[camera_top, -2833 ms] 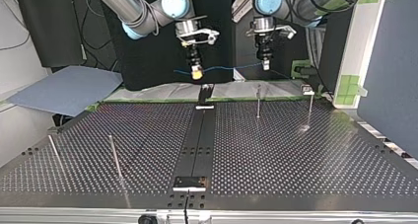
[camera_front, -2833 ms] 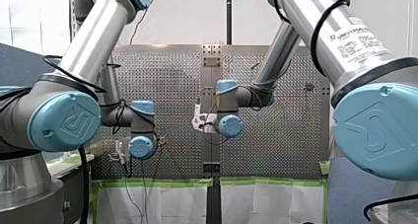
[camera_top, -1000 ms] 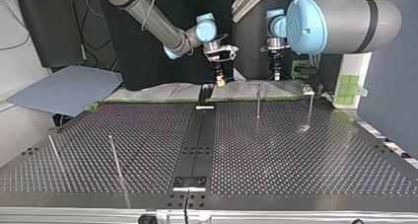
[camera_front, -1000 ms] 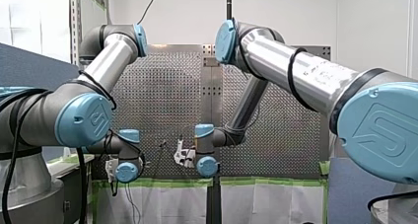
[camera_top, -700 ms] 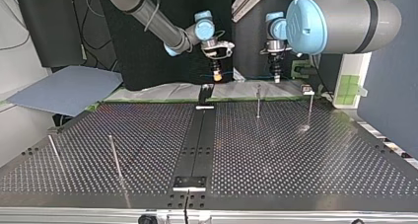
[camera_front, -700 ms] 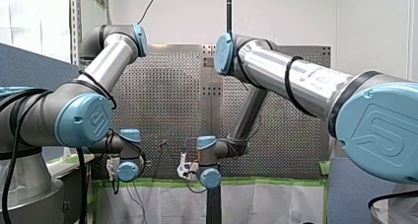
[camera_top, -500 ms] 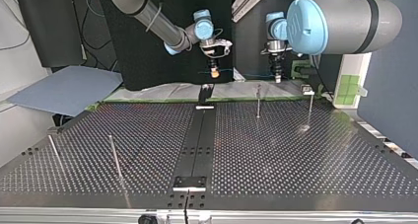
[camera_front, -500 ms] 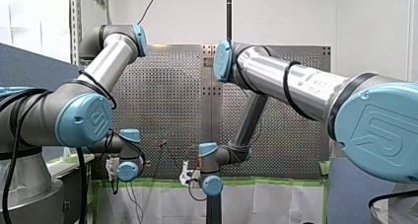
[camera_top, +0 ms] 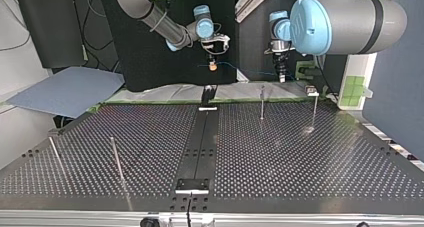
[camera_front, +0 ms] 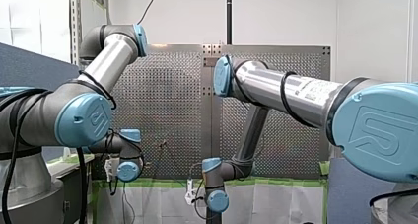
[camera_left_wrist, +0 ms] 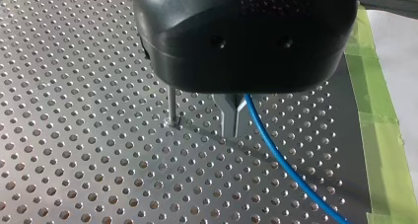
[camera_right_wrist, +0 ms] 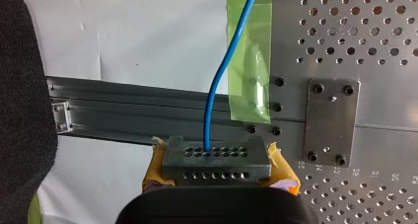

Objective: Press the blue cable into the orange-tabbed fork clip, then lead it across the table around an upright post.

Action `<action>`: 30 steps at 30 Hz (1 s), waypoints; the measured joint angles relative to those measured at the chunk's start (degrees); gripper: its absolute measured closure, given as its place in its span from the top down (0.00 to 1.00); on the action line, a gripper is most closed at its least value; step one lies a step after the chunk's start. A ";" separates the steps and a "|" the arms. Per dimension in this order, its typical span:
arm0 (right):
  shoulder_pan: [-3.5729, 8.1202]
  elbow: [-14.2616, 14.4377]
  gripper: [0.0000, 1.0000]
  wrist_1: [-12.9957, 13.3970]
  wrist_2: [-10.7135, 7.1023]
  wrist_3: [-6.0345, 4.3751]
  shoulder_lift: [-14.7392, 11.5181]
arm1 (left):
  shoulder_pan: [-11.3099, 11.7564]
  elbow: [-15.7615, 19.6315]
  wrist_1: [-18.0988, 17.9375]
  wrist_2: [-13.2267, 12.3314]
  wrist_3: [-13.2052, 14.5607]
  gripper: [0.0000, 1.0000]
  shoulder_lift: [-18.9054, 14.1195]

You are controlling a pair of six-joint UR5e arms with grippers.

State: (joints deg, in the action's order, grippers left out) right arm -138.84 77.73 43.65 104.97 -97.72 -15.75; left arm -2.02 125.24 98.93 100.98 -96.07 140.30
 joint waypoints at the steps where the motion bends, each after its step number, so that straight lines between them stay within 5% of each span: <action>1: 0.00 0.02 0.00 -0.38 0.06 0.10 -0.28 | 0.00 0.00 -0.01 -0.07 0.01 0.00 0.00; 15: 0.25 1.44 0.00 -5.04 1.00 1.77 -6.43 | -0.06 0.12 1.54 -1.58 0.47 0.00 0.00; 22: 0.96 4.08 0.00 -4.96 1.84 1.99 -9.86 | 0.20 0.47 1.95 -1.40 0.67 0.00 -0.05; 30: 2.31 5.40 0.00 -4.85 1.91 2.08 -10.51 | 0.42 0.51 1.87 -1.17 0.93 0.00 -0.09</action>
State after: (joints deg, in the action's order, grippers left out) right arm -136.53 83.13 38.80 106.88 -95.64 -26.25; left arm -1.60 125.75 100.80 99.81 -95.14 140.22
